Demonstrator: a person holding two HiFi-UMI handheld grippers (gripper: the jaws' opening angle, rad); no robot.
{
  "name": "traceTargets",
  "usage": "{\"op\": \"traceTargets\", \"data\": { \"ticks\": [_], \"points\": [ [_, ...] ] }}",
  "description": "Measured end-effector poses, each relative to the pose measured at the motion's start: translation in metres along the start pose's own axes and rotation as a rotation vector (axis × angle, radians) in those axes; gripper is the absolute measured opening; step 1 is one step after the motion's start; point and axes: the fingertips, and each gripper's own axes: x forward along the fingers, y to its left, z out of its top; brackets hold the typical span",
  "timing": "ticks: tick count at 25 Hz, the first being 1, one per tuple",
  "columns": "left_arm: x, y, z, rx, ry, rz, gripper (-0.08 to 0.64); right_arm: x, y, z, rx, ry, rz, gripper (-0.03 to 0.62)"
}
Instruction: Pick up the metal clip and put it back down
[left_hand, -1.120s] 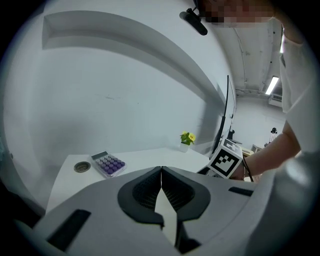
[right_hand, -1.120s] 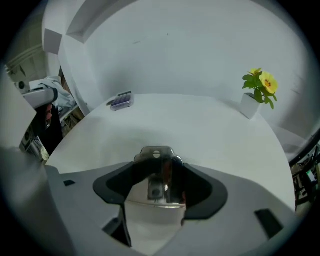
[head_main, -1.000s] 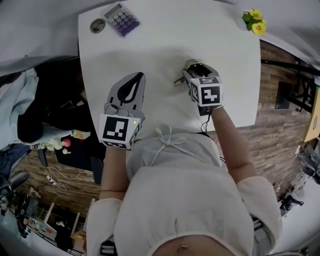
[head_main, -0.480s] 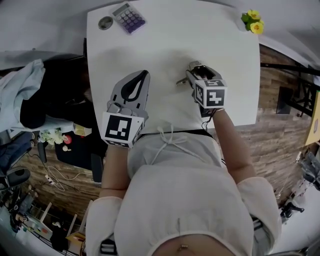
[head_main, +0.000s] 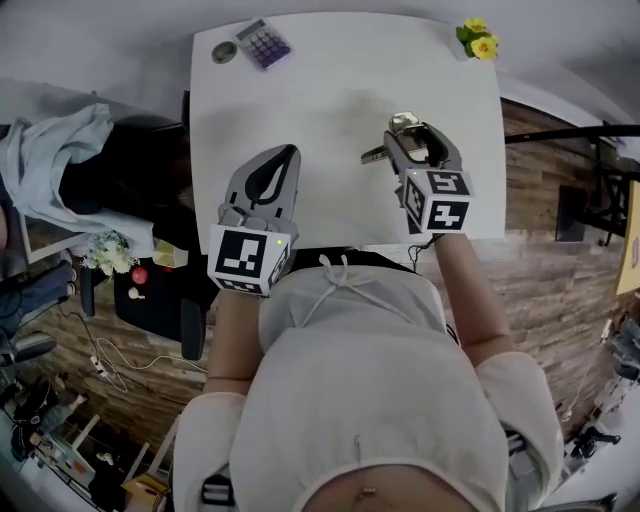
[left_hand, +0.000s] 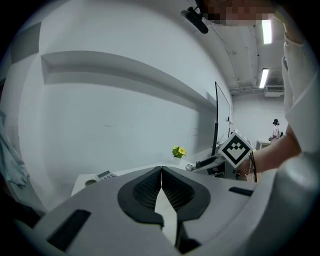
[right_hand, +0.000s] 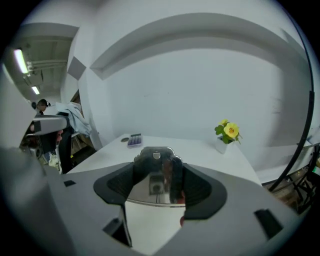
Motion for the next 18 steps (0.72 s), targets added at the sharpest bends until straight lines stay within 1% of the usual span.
{"op": "traceTargets", "data": {
  "ticks": [5,10,18],
  "points": [
    [-0.026,-0.018,0.027,0.032,-0.035,0.047,0.020,-0.064,0.006,0.032,-0.036,-0.159,0.034,0.295],
    [-0.045,-0.031,0.055,0.091,-0.075,0.083,0.020,-0.120,0.007,0.068,-0.139,-0.320,0.045,0.295],
    [-0.059,-0.046,0.080,0.107,-0.144,0.072,0.020,-0.173,0.012,0.099,-0.181,-0.482,0.031,0.295]
  ]
}}
